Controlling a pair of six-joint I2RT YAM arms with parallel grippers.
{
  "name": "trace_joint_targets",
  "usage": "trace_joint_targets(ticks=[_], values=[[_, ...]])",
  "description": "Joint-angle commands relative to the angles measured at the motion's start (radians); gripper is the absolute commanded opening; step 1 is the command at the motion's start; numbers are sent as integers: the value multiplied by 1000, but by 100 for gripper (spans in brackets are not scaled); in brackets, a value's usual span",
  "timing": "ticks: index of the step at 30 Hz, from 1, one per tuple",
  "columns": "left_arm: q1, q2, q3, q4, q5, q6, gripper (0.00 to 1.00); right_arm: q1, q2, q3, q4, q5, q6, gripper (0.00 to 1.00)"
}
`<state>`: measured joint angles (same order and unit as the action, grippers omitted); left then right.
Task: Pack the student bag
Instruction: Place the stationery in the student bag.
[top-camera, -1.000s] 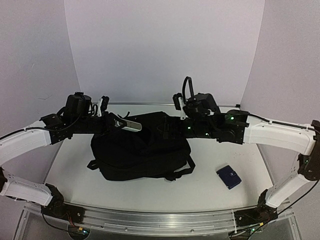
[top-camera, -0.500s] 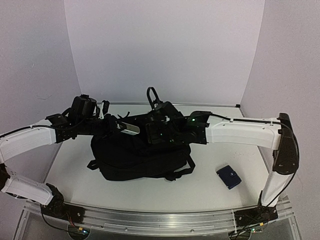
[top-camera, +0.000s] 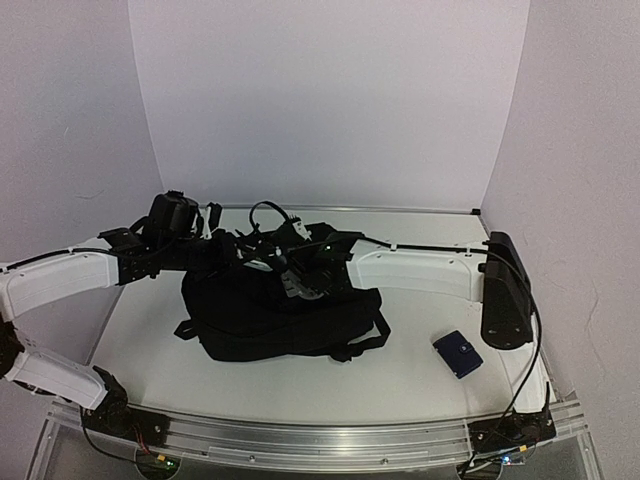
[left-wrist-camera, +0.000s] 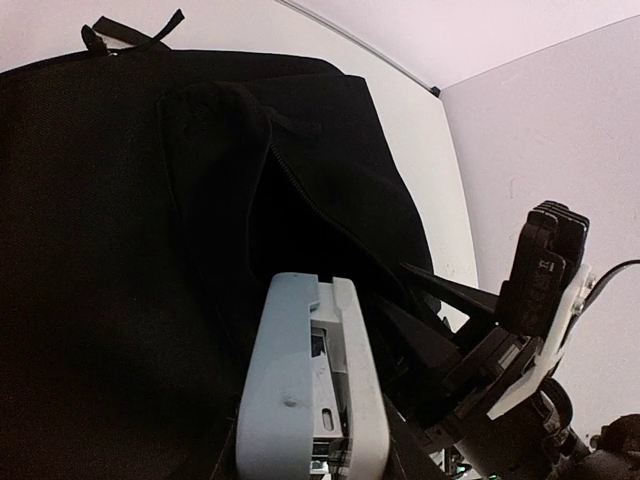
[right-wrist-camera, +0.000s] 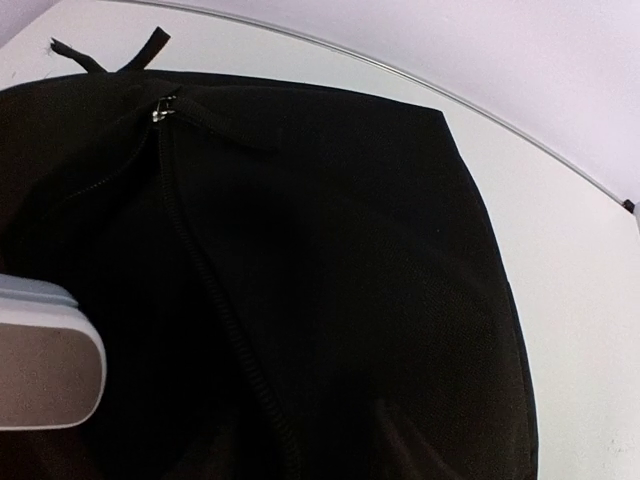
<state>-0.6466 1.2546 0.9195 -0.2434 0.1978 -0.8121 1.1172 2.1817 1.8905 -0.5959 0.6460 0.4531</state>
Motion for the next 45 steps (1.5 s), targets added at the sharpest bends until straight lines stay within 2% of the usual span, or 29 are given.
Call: trace_joint_targets(ticks=[1,3,7,14,17,21,23,26,30,34,41,43,45], values=[[10,13,14,27,-23,3,0,-2,33,89,-101,115,50,26],[10,17,8,35,-22,-4,0,-3,17,100,-102,124,62,15],[10,56,5,79,7,-23,0,-8,-34,114,-86,102,86,0],[12,145,25,194,62,-50,0,-32,-126,54,32,-60,90,0],[12,197,23,301,104,-70,0,-44,-139,19,67,-108,102,0],[10,317,66,396,190,-89,1,-53,-145,-12,97,-158,120,0],[8,365,96,402,224,-83,6,-58,-146,-24,104,-164,128,0],[7,402,129,381,227,-60,20,-63,-149,-34,111,-173,138,0],[7,361,136,275,137,1,48,-69,-158,-42,119,-179,139,0],[7,312,138,158,55,52,66,-72,-163,-46,127,-188,136,0],[6,290,154,42,-39,78,72,-75,-163,-51,137,-202,126,0],[5,287,149,38,-48,80,71,-76,-164,-54,137,-204,124,0],[5,292,147,52,-29,81,66,-76,-166,-55,139,-205,123,0]])
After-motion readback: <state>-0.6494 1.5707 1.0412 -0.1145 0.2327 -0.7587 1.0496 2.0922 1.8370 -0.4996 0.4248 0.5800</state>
